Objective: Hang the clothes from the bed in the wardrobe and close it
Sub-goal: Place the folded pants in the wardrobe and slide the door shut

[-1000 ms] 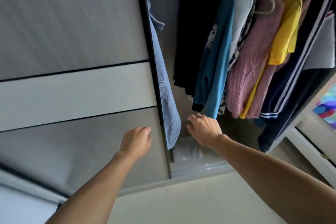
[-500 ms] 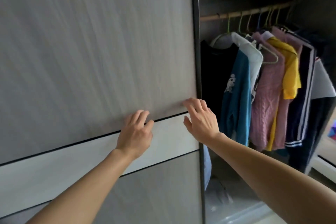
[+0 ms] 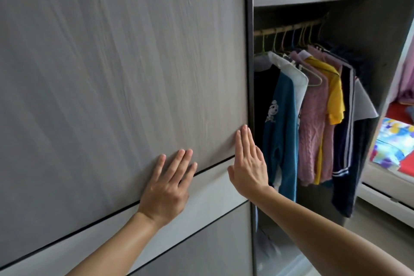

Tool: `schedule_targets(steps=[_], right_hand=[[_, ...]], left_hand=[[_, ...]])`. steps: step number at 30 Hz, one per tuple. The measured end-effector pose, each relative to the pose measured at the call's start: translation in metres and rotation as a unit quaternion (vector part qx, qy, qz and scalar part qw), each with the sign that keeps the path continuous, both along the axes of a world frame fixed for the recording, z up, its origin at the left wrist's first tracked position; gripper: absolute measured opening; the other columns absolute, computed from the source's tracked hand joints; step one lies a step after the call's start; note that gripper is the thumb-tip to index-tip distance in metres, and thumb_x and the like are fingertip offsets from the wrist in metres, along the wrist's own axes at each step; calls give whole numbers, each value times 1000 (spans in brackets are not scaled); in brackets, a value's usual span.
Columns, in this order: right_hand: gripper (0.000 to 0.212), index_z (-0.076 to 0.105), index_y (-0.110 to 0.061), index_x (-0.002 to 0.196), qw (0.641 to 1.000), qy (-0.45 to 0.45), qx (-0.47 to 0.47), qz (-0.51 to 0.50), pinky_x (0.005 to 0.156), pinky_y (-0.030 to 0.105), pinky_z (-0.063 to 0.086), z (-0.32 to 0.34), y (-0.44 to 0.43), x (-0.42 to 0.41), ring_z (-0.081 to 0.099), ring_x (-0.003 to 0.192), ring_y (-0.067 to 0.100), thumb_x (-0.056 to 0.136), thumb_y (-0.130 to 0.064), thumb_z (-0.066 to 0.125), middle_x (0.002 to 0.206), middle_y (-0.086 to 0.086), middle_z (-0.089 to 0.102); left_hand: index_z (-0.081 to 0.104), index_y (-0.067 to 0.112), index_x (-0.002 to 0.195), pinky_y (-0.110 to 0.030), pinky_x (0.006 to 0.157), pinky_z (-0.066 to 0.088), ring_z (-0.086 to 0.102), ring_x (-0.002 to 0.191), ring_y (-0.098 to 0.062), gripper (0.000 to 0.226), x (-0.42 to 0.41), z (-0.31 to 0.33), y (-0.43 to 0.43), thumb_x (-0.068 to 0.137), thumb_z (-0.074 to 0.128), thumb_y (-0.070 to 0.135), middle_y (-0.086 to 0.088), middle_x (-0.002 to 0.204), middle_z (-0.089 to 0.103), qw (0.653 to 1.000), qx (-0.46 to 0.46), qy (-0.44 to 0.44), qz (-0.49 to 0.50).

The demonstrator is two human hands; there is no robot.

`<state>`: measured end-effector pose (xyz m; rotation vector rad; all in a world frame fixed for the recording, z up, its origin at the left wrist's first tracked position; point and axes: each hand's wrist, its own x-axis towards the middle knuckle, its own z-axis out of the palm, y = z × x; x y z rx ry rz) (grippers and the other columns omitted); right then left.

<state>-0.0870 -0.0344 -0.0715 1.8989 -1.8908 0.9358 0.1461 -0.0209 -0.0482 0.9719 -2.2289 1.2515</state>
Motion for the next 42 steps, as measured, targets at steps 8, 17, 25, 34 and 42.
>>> schedule_targets(steps=[8,17,25,34,42], right_hand=[[106,-2,-4,153,1000,-1,0,-15,114,46,30,-4,-11,-22,-6,150,23,74,-21,66,162,11,-9],[108,-2,-7,154,998,28,18,-44,110,46,37,5,-26,-103,-4,150,22,75,-27,70,162,8,-12],[105,-11,-8,152,997,26,53,-51,109,43,38,17,-50,-204,-11,149,21,82,-30,64,159,5,-24],[93,-8,-18,155,987,-86,124,-47,93,30,47,42,-69,-303,9,149,20,89,-29,57,161,-1,-19],[89,-3,-24,155,971,-143,184,-61,60,25,40,22,-86,-358,50,125,21,89,-29,58,163,-5,-10]], left_hand=[[55,8,133,-53,117,11,29,141,-28,57,-24,2,-9,77,51,19,-14,150,36,1000,2,-5,-8],[56,7,132,-53,118,9,31,141,-30,55,-102,5,-31,77,50,14,-17,151,34,999,35,-1,-24],[61,6,125,-55,116,15,32,140,-34,50,-207,11,-58,78,46,12,-18,150,35,998,60,-6,-29],[69,3,107,-52,113,24,41,135,-35,40,-311,20,-85,76,44,11,-22,141,46,995,83,-16,-54],[68,1,108,-49,112,26,45,131,-36,42,-367,27,-113,79,39,10,-23,138,49,991,77,-28,-110]])
